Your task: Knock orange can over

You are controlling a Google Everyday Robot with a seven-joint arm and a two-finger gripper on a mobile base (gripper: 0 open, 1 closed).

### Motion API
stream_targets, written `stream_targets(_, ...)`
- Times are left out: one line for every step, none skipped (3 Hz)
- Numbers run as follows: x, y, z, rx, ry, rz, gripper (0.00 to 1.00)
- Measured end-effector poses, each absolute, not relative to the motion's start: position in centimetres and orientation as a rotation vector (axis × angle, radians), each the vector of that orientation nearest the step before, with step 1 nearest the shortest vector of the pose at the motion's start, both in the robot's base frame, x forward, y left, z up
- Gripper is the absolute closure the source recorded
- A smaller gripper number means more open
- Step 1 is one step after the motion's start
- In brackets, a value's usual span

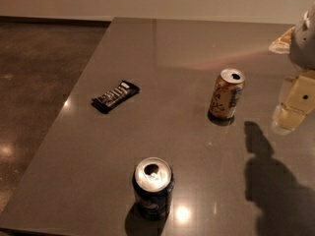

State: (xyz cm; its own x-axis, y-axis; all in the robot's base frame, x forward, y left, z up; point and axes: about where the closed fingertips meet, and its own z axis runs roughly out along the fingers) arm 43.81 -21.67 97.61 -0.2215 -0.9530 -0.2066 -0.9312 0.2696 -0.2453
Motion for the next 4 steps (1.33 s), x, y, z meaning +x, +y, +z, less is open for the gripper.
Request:
stream_targets(43.9,-21.7,97.7,-1.719,2.232,-0.1,0.0)
stream_targets(45.6,-21.8,96.6,-1.639,2.265,-0.048,0.0)
stream_targets(48.3,-22.5,94.4,-1.484,2.292,0.053,0.0)
stream_targets(51.1,-22.7,92.7,-1.319,2.276,0.147,0.0)
